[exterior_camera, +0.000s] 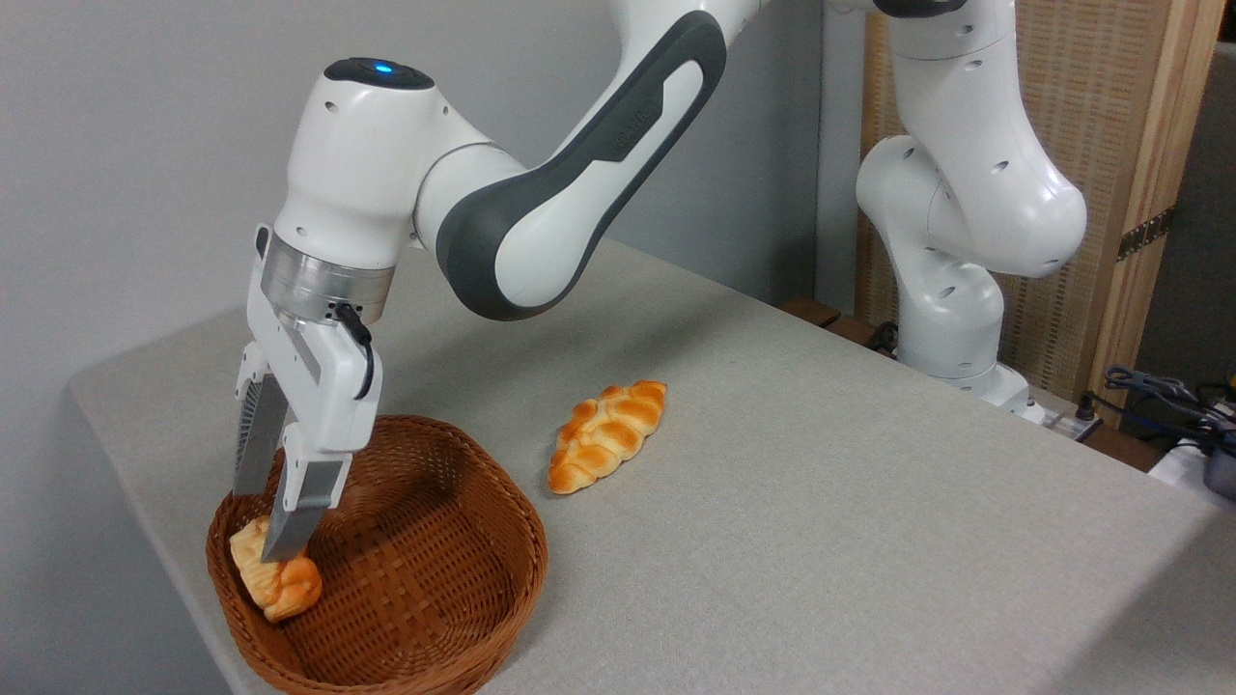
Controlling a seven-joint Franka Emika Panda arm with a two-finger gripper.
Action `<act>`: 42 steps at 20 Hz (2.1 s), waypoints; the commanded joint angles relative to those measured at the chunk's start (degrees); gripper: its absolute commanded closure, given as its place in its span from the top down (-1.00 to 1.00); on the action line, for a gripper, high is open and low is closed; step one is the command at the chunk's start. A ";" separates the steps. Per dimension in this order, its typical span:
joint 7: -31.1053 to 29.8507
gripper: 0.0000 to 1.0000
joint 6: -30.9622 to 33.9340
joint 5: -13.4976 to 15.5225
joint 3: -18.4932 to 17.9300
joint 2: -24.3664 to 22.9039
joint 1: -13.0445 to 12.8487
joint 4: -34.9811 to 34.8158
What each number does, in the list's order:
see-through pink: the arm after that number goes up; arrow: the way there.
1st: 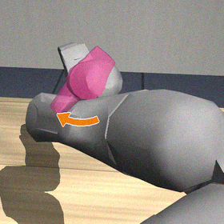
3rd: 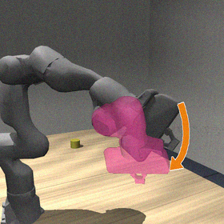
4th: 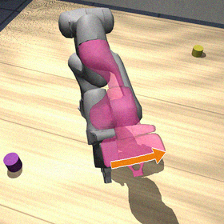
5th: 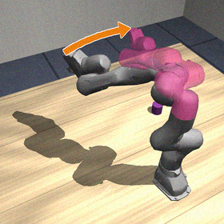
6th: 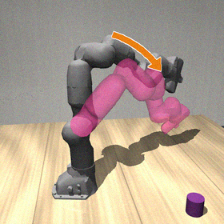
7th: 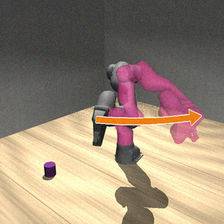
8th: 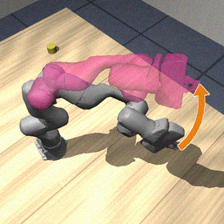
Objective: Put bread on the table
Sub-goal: 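Close the gripper on the round golden bun inside the basket, then lift the bun out of the basket and carry it past the braided loaf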
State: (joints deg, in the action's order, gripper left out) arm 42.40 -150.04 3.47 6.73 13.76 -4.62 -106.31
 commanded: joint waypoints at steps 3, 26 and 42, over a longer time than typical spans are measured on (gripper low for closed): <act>-0.04 1.00 -1.04 -5.04 0.30 0.39 1.63 0.23; -0.13 -0.79 -2.45 -6.72 1.70 1.89 2.42 0.32; -0.13 -1.00 4.57 -0.76 1.88 -3.29 3.65 1.54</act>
State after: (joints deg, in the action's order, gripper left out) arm 42.33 -149.93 -0.19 8.00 14.16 -2.08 -105.59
